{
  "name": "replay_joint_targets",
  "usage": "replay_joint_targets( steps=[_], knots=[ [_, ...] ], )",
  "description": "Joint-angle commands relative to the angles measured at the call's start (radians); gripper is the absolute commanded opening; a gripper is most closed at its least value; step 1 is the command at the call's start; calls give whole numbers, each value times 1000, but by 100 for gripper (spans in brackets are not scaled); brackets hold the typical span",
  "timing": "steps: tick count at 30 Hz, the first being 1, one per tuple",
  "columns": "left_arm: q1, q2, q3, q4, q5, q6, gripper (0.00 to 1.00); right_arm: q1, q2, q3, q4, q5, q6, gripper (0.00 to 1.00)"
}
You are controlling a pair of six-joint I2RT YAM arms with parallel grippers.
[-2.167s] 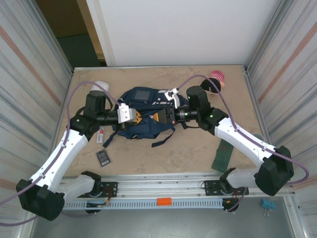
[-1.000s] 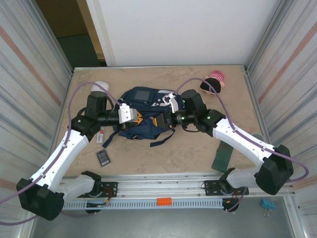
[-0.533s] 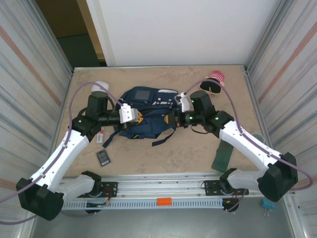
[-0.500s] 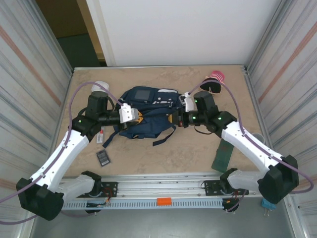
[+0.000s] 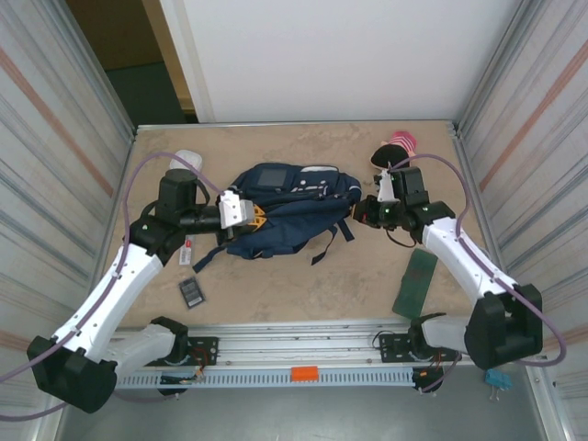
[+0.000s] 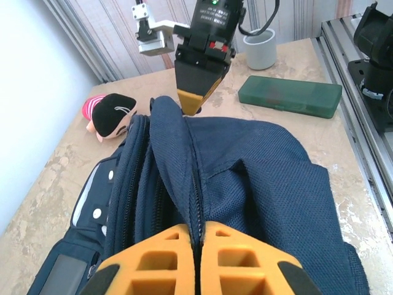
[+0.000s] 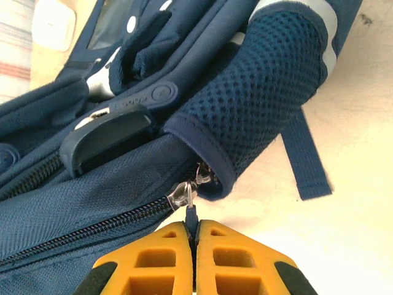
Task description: Pack books, pencil case, and school supplies into a backpack
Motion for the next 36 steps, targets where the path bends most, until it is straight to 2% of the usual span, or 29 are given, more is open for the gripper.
replay_joint_targets(
  steps=[1, 5, 6, 7, 8, 9, 11, 14, 16, 20, 23, 26, 29, 32, 36],
  knots=[
    [16, -72, 65, 40, 56, -14, 0, -95, 79, -12, 90, 151, 27, 0],
    [-12, -86, 38, 15, 0, -7, 0, -117, 109, 13, 177, 15, -7, 0],
    [-21, -86, 34, 16, -15, -15, 0, -117, 107, 23, 186, -19, -18, 13],
    [-28, -86, 29, 32, -26, -44, 16, -115, 100, 37, 180, -48, -27, 32],
    [-29, -85, 23, 58, -32, -112, 38, -116, 89, 56, 147, -55, -36, 46],
    [-29, -80, 26, 66, -46, -154, 49, -117, 77, 71, 114, -49, -44, 52],
    [-29, -65, 46, 64, -100, -256, 59, -118, 36, 99, 37, -29, -65, 56],
    [-28, -39, 62, 52, -207, -372, 68, -112, -21, 115, -46, -11, -52, 58],
    [-28, -18, 54, 44, -274, -426, 70, -82, -52, 100, -60, 1, -19, 59],
    [-17, 55, 11, 58, -480, -657, 73, 44, -67, 28, -42, 62, 90, 59],
    [28, 139, -28, 55, -553, -852, 75, 151, -34, -43, 26, 121, 209, 59],
    [79, 234, -83, 73, -561, -1026, 76, 241, 36, -109, 158, 138, 308, 59],
    [101, 317, -154, 136, -533, -1117, 74, 285, 150, -108, 274, 115, 328, 57],
    [93, 354, -235, 241, -481, -1198, 74, 293, 268, -58, 315, 135, 314, 55],
    [25, 335, -314, 319, -484, -1267, 74, 254, 393, 19, 371, 119, 299, 53]
  ],
)
